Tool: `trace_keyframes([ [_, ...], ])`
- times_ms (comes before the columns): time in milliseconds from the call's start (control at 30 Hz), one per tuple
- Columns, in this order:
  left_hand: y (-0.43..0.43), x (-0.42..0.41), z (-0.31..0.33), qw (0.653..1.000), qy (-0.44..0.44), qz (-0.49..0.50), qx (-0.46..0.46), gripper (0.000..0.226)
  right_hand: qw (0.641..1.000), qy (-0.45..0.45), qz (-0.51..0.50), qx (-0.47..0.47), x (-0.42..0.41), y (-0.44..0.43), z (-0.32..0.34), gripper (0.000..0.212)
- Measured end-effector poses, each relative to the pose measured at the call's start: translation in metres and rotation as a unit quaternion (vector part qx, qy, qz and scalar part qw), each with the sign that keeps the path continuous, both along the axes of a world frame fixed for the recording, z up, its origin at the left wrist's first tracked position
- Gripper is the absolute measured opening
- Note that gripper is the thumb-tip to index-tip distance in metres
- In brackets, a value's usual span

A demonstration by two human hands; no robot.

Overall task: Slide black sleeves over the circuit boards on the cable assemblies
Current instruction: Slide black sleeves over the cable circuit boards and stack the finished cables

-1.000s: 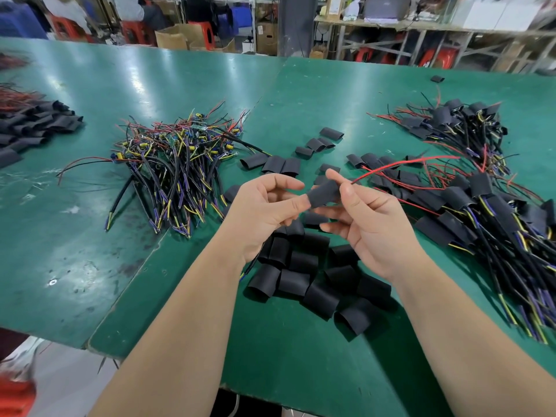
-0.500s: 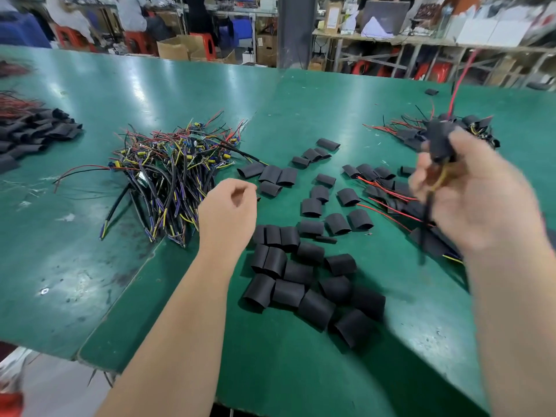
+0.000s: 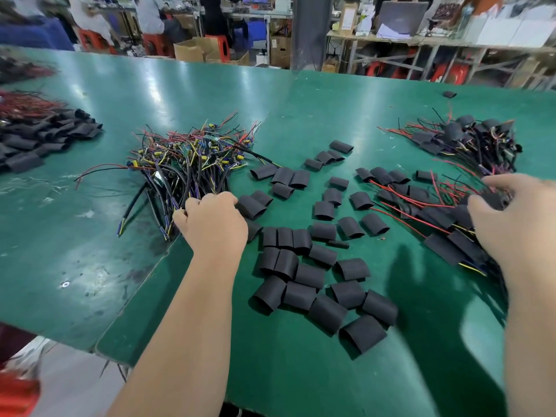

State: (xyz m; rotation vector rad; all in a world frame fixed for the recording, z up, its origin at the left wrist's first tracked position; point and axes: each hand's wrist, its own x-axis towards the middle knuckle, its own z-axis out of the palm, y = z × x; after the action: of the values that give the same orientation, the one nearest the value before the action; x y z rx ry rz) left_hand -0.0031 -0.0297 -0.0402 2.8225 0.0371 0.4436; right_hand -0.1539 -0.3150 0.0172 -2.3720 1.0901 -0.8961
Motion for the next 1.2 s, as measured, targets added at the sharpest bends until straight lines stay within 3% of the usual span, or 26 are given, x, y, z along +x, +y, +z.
trace_keyframes([
  [133, 0.009, 0.009, 0.003, 0.989, -0.019, -0.018, -0.146, 0.036, 0.994, -0.037, 0.081, -0.065, 0.008, 0.02, -0.002, 0.023],
  [367, 0.016, 0.01, 0.009, 0.944, -0.06, 0.001, -0.323, 0.05, 0.978, -0.068, 0.19, -0.056, 0.016, 0.042, -0.01, 0.016],
  [467, 0.015, 0.01, 0.008, 0.97, -0.083, 0.038, -0.227, 0.05, 0.974, -0.072, 0.209, -0.046, 0.018, 0.048, -0.013, 0.016],
  [567, 0.018, 0.019, 0.008, 0.992, 0.001, 0.083, -0.092, 0.039, 0.971, -0.07, 0.224, -0.043, 0.019, 0.052, -0.016, 0.015],
  [633, 0.021, 0.023, 0.007, 0.993, 0.007, 0.09, -0.072, 0.029, 0.971, -0.06, 0.229, -0.038, 0.02, 0.054, -0.018, 0.015],
  [767, 0.033, 0.028, 0.008, 0.983, -0.04, 0.103, -0.148, 0.014, 0.97, -0.048, 0.237, -0.025, 0.021, 0.055, -0.02, 0.014],
  [900, 0.031, 0.02, 0.018, 0.962, -0.131, 0.104, -0.217, 0.015, 0.97, -0.037, 0.241, -0.021, 0.021, 0.059, -0.021, 0.013],
  [967, 0.026, 0.014, 0.024, 0.941, -0.199, 0.037, -0.272, 0.02, 0.969, -0.042, 0.243, 0.0, 0.021, 0.061, -0.02, 0.015],
  [1033, 0.019, 0.005, 0.03, 0.911, -0.235, -0.094, -0.325, 0.032, 0.966, -0.052, 0.245, 0.062, 0.022, 0.064, -0.02, 0.014],
  [1100, 0.006, -0.006, 0.032, 0.88, -0.223, -0.214, -0.361, 0.031, 0.934, -0.073, 0.275, 0.215, 0.025, 0.069, -0.022, 0.015],
  [1133, -0.002, -0.011, 0.031, 0.867, -0.2, -0.258, -0.376, 0.028, 0.887, -0.098, 0.306, 0.33, 0.026, 0.073, -0.023, 0.02],
  [1200, -0.016, -0.02, 0.029, 0.852, -0.141, -0.312, -0.396, 0.029, 0.74, -0.168, 0.358, 0.544, 0.028, 0.082, -0.025, 0.042],
])
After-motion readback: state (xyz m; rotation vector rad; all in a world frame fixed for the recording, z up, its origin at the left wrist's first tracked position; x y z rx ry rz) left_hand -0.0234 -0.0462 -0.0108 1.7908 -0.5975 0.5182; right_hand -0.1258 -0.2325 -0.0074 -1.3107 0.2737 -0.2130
